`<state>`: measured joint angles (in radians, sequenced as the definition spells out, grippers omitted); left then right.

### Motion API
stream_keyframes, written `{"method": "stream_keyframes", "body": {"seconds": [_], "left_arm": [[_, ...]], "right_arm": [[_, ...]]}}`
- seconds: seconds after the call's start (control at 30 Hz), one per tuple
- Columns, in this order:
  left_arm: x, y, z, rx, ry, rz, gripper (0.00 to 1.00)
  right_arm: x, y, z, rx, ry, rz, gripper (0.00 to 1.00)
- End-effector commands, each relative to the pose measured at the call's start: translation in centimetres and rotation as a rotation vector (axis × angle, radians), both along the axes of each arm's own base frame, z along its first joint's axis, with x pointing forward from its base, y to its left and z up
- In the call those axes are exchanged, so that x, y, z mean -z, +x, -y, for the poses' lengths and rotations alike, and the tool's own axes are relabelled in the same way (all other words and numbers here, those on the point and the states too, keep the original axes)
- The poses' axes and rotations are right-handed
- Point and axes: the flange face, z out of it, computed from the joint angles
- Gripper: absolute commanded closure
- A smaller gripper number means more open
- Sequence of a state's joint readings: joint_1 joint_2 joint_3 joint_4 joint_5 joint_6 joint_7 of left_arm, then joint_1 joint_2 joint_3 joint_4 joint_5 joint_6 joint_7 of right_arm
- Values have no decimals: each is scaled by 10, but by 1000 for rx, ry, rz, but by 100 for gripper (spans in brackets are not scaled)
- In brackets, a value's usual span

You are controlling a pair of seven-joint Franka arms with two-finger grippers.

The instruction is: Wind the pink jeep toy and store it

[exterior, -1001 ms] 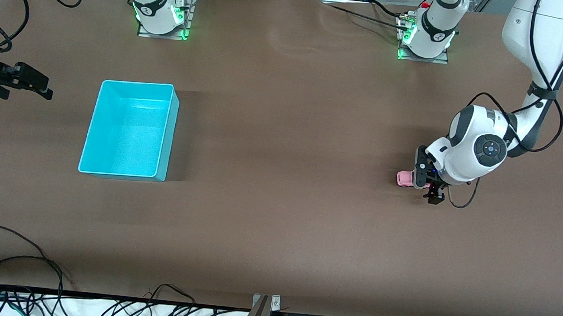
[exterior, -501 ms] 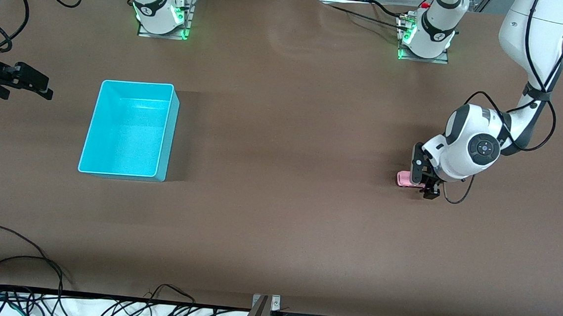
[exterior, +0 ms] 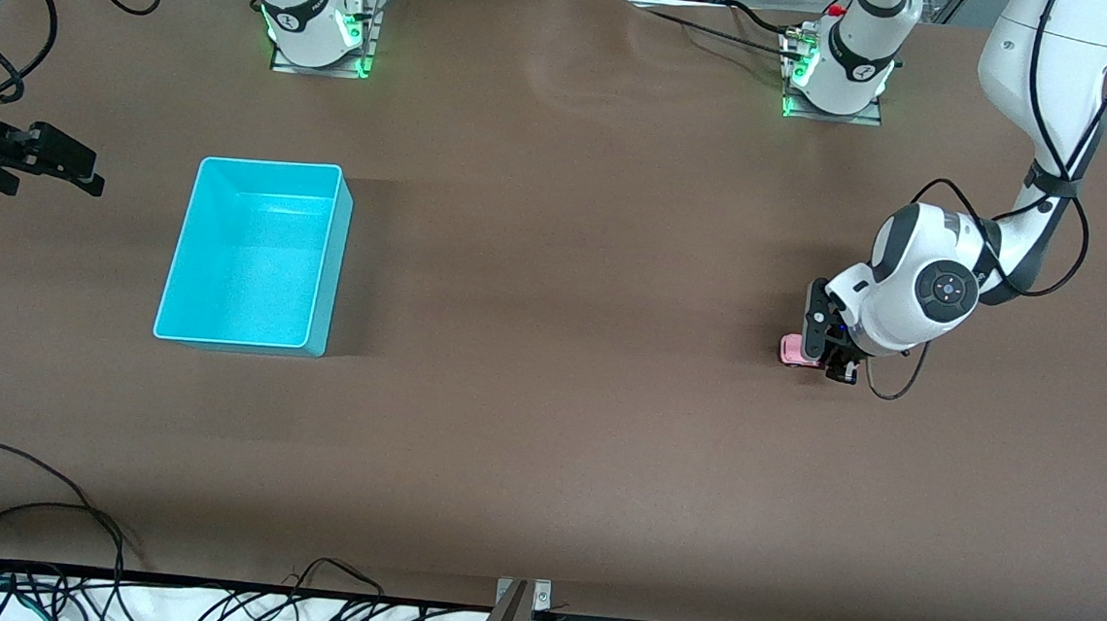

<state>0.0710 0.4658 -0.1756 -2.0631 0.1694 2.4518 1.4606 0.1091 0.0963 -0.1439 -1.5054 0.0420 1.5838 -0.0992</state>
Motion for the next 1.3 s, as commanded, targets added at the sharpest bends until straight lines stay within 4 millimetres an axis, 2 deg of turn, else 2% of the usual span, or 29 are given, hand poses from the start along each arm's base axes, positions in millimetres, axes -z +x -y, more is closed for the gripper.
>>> {"method": "stream_keyframes", "body": {"seconds": [0.0, 0.23, 0.3, 0.33, 0.37, 0.57, 0.67, 1.1, 1.27], "left_arm": [[4, -6, -1, 26, 3, -5, 84], [16, -8, -14, 38, 7, -26, 83], [24, -7, -29, 46, 2, -38, 83], [30, -4, -67, 44, -8, -42, 81], [30, -4, -73, 44, -9, -39, 81], [26, 0, -95, 64, -13, -16, 79], [22, 4, -113, 69, -13, -5, 79], [19, -4, -193, 17, 27, 1, 79], [22, -8, -211, -5, 25, 1, 79]], "right_arm": [[-6, -2, 1, -5, -3, -2, 0], [-6, -2, 1, -5, -3, -2, 0], [-6, -2, 1, -5, -3, -2, 0], [-6, -2, 1, -5, -3, -2, 0], [-6, -2, 1, -5, -3, -2, 0], [-6, -2, 1, -5, -3, -2, 0], [-6, -2, 1, -5, -3, -2, 0], [-6, -2, 1, -5, -3, -2, 0], [-6, -2, 1, -5, -3, -2, 0]]}}
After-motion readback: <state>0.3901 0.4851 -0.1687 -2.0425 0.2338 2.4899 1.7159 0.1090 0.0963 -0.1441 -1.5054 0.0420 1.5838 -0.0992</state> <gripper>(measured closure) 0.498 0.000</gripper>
